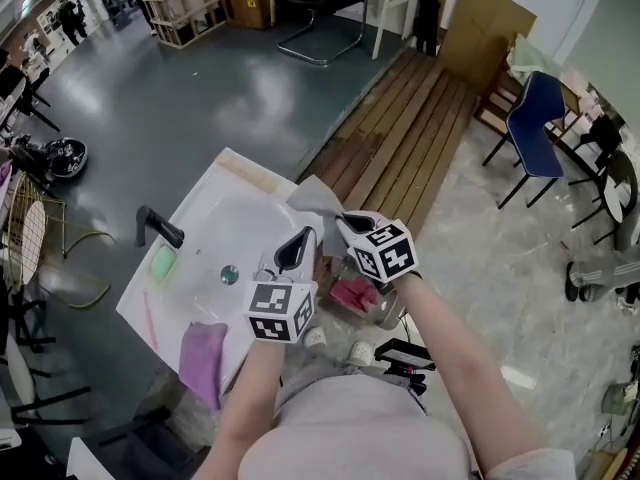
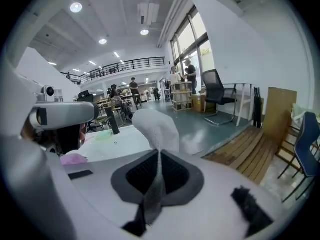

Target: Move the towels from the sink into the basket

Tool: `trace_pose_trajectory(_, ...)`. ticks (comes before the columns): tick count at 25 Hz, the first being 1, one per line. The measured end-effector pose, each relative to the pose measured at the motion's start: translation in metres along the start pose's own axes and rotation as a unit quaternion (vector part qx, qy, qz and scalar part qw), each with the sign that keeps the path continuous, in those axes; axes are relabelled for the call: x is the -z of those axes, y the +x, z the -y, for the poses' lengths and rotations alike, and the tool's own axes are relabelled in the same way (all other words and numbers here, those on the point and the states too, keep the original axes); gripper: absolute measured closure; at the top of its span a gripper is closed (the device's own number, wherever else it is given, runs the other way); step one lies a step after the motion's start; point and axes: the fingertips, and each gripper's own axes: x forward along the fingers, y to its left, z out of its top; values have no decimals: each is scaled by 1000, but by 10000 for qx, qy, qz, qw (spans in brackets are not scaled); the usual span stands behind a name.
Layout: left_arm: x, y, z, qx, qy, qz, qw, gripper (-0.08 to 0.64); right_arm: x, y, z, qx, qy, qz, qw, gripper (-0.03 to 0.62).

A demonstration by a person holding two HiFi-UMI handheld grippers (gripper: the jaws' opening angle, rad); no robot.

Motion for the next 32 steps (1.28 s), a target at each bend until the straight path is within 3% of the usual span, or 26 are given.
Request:
trace_pose_trajectory(15,18,34,55,601,90,-303,9977,556,51,-54,43,486,462,-74,9977,563)
trace_pose_trajectory(32,67,50,97,958,48,-927,9911,555,147,-75,59,710,1051,-741,9891,563)
